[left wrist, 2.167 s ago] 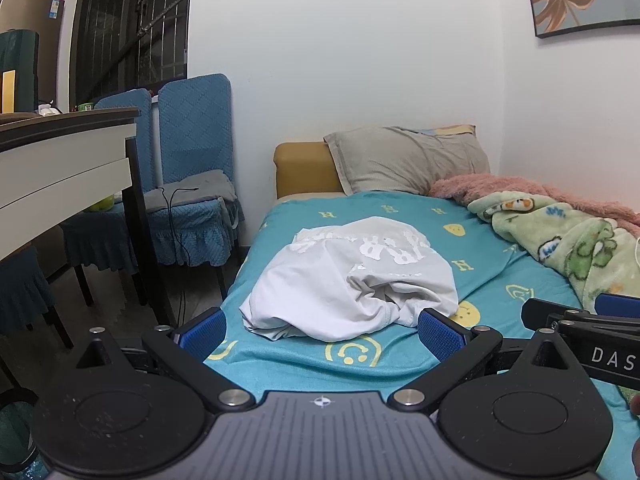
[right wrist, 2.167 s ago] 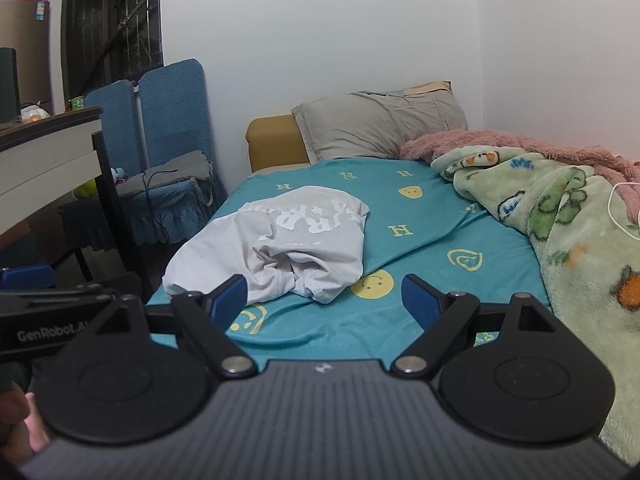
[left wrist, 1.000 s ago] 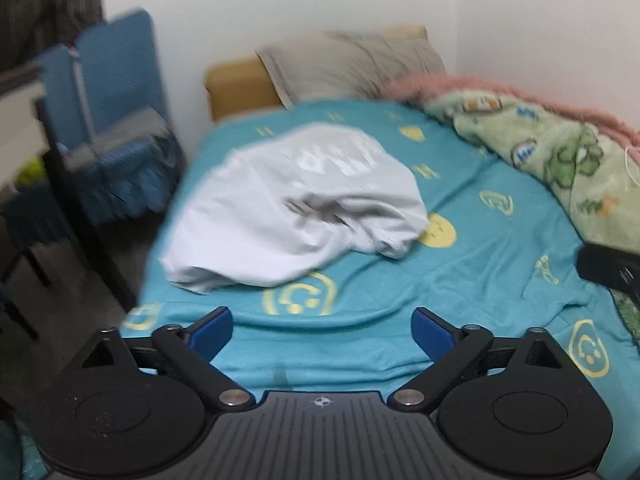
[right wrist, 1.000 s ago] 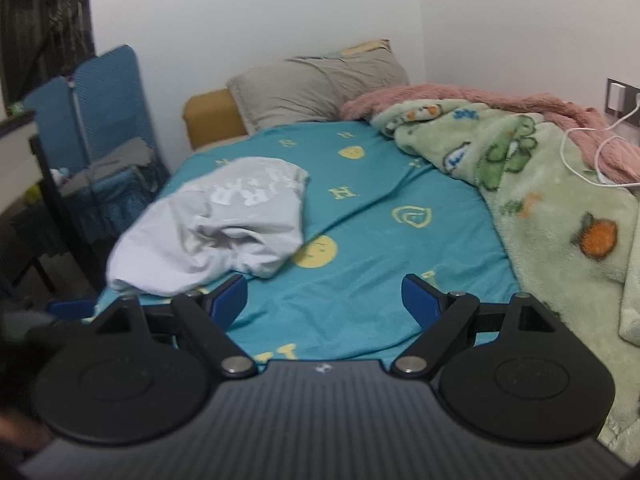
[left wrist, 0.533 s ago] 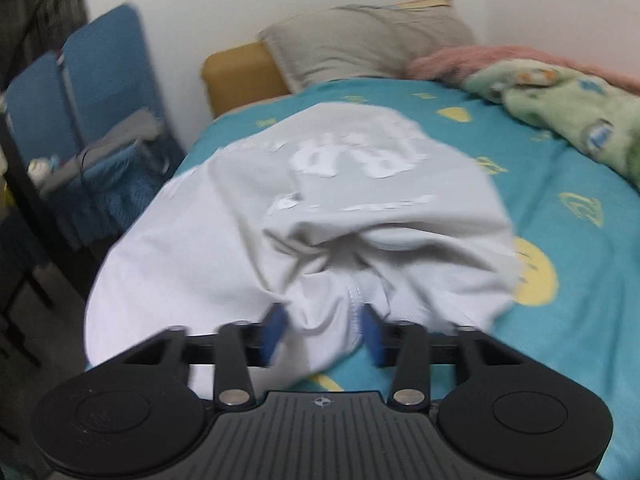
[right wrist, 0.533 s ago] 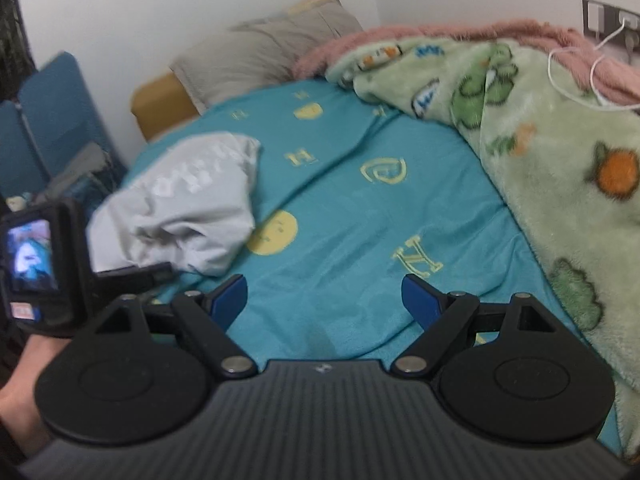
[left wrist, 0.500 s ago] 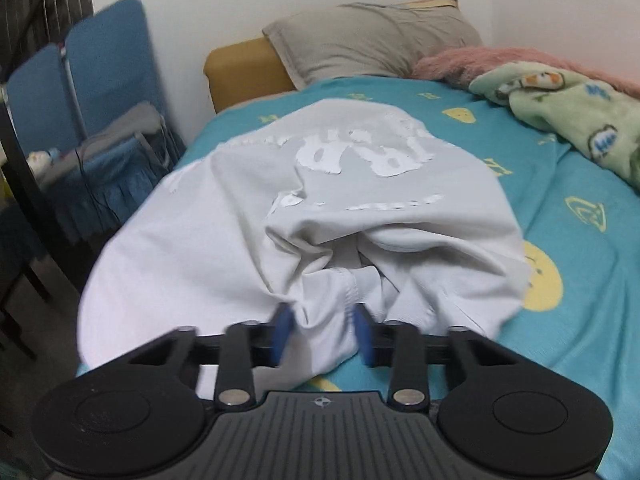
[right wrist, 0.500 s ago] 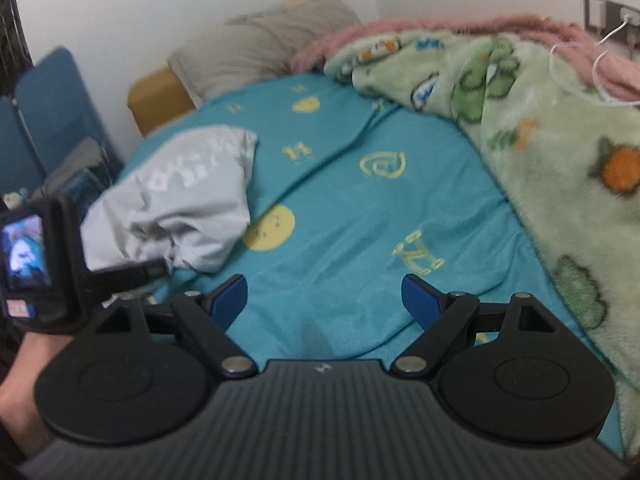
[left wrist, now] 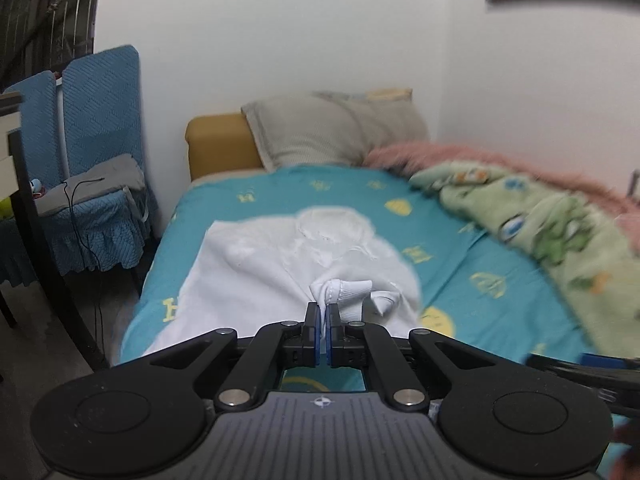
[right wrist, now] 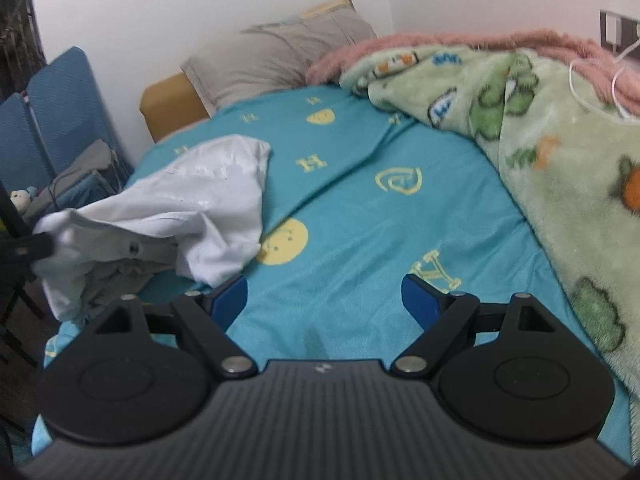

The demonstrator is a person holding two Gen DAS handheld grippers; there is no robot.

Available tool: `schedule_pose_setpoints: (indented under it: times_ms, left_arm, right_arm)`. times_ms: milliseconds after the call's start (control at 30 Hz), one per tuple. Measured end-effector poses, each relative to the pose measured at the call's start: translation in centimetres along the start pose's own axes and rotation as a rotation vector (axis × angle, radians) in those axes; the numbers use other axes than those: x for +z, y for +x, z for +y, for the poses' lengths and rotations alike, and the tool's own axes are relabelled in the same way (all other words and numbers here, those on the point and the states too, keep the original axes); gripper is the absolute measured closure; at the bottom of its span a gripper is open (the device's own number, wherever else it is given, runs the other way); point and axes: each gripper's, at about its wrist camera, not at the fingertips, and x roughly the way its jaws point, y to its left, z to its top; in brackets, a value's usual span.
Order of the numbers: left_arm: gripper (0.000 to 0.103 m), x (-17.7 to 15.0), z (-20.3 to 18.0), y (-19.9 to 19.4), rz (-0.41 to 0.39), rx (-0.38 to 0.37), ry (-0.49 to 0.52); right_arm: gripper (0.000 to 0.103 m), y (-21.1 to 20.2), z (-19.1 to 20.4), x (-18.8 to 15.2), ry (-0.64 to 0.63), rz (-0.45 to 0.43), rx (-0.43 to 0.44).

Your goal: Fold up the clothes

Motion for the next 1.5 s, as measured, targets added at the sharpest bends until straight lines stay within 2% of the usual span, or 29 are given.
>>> schedule_pose_setpoints:
  times_ms: [167,267,367,467,567,667,733,800,967,1033,1100,1167,1267,1333,1367,1400,1433,1500]
  left_arm:
    - [0.101,-0.6,1.2,-7.8,-0.078,-0.092,-0.089]
    - [0.101,-1.8,2.2,-9.6,-0.081,-0.124,-0.14]
    - [0.103,-2.3,3.4,-10.2,-0.105,-0.145,-0.184]
    - [0.103,-2.0,4.6,-10.5,-0.139,-0.16,-0.208]
    - [0.103,-2.5,5.5,-9.3,-0.101,-0.13,-0.201]
    - [0.103,-3.9,6.8,-7.2,0.006,-0.121,-0.212]
    - [0.103,-5.0,7.2,-5.9,0.08,-0.146,-0.228]
    - [0.1,-6.2,6.3,-4.9,0.129,-0.168,-0.172]
    - [0.088,-8.7,1.9,-1.9,0.232,-0.249,0.027]
    - [0.074,-10.0,-0.4,-0.5,0.268,-0.23,0.126]
    - [0.063,-11.1,-2.5,0.7,0.289,-0.174,0.245]
    - [0.06,-11.8,-4.0,1.6,0.305,-0.141,0.357]
    - [0.059,-13.6,-5.7,2.1,0.308,-0.038,0.574]
    - [0.062,-14.3,-5.8,2.4,0.312,0.025,0.644]
    - [0.063,-14.2,-5.5,2.5,0.316,0.039,0.634]
    - [0.07,-13.6,-4.9,2.5,0.306,0.045,0.591]
    - [0.086,-12.9,-4.1,2.4,0.291,0.052,0.541]
    - [0.094,-11.5,-2.7,2.4,0.262,0.064,0.442]
  right_arm:
    - [0.017,-3.9,0.2,0.0,-0.007,-0.063,0.038]
    - [0.017,-5.9,0.9,-0.5,-0.033,-0.074,0.102]
    - [0.017,-6.5,2.6,-1.3,-0.096,-0.039,0.194]
    - [0.017,-5.4,4.9,-1.4,-0.15,0.034,0.27]
    - [0.017,-4.0,7.6,-1.4,-0.216,0.08,0.296]
    - [0.018,-1.2,9.6,-1.4,-0.274,0.178,0.271]
    - [0.018,1.1,9.9,-1.1,-0.276,0.253,0.243]
    - [0.018,2.8,9.5,-0.9,-0.259,0.309,0.186]
    - [0.018,4.7,7.3,-0.8,-0.255,0.284,0.148]
    - [0.018,5.3,6.6,-0.9,-0.217,0.301,0.17]
    - [0.018,5.9,6.5,-1.2,-0.203,0.312,0.189]
    - [0.018,6.3,6.9,-1.6,-0.214,0.317,0.206]
    - [0.018,7.0,7.6,-2.2,-0.231,0.325,0.231]
    - [0.017,7.5,8.0,-2.6,-0.242,0.331,0.248]
    - [0.015,7.7,8.2,-2.7,-0.247,0.334,0.257]
    - [0.016,7.9,8.5,-2.9,-0.253,0.336,0.265]
    - [0.018,8.1,8.7,-3.1,-0.258,0.339,0.274]
    - [0.018,8.2,8.5,-2.6,-0.213,0.301,0.285]
